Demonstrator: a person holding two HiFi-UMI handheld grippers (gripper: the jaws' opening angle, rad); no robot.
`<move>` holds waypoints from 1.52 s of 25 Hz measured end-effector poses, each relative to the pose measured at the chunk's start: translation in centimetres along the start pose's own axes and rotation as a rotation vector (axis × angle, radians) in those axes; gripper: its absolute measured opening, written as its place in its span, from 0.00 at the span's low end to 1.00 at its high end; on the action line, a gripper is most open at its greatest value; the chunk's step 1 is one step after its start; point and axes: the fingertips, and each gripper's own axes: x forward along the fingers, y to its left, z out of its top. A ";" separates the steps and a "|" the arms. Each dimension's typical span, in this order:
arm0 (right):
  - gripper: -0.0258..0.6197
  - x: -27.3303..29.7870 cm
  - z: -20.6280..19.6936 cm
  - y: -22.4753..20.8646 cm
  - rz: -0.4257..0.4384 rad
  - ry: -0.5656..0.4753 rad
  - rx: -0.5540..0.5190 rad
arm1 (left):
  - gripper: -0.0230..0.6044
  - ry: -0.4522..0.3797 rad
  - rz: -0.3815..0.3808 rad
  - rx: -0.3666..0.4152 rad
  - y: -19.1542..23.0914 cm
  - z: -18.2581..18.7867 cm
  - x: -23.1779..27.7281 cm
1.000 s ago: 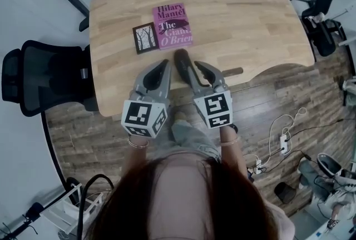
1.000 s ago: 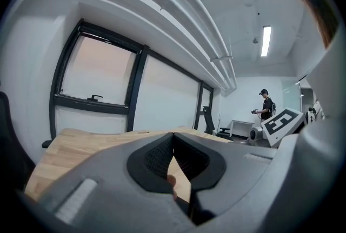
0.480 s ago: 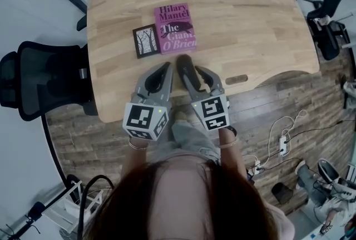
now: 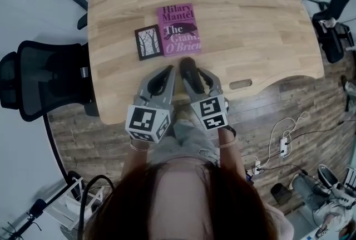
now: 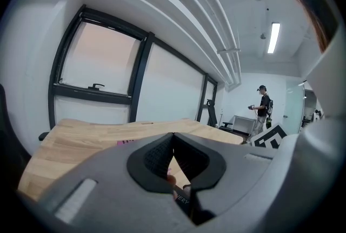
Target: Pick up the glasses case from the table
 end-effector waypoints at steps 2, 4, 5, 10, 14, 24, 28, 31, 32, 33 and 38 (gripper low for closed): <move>0.36 0.5 -0.4 -0.1 0.003 0.017 -0.005 | 0.05 -0.001 0.005 0.001 0.4 0.1 0.1; 0.36 0.9 -1.0 -0.1 0.004 0.037 -0.005 | 0.05 -0.001 0.008 0.002 0.7 0.1 0.2; 0.36 1.1 -1.2 -0.1 0.005 0.045 -0.004 | 0.05 -0.001 0.008 0.004 0.9 0.2 0.3; 0.38 2.1 -2.2 0.0 0.001 0.082 0.003 | 0.05 0.001 -0.006 0.009 1.6 0.5 0.3; 0.40 3.1 -3.3 -0.1 -0.017 0.127 0.024 | 0.05 0.011 -0.037 0.010 2.0 0.7 0.9; 0.47 5.3 -5.5 -0.4 -0.065 0.236 0.049 | 0.05 0.052 -0.097 -0.007 3.7 0.3 2.1; 0.48 5.9 -6.5 -0.4 -0.078 0.262 0.071 | 0.05 0.074 -0.113 -0.013 4.1 -0.1 2.2; 0.51 6.2 -7.3 -0.7 -0.096 0.282 0.088 | 0.05 0.087 -0.119 -0.018 4.6 -0.5 2.3; 0.51 6.2 -7.5 -0.8 -0.103 0.288 0.093 | 0.05 0.092 -0.120 -0.019 4.8 -0.6 2.3; 0.51 6.3 -7.7 -0.8 -0.107 0.295 0.099 | 0.05 0.095 -0.120 -0.020 4.9 -0.7 2.3; 0.55 6.6 -8.5 -0.8 -0.105 0.319 0.120 | 0.05 0.104 -0.116 -0.025 5.5 -0.9 2.1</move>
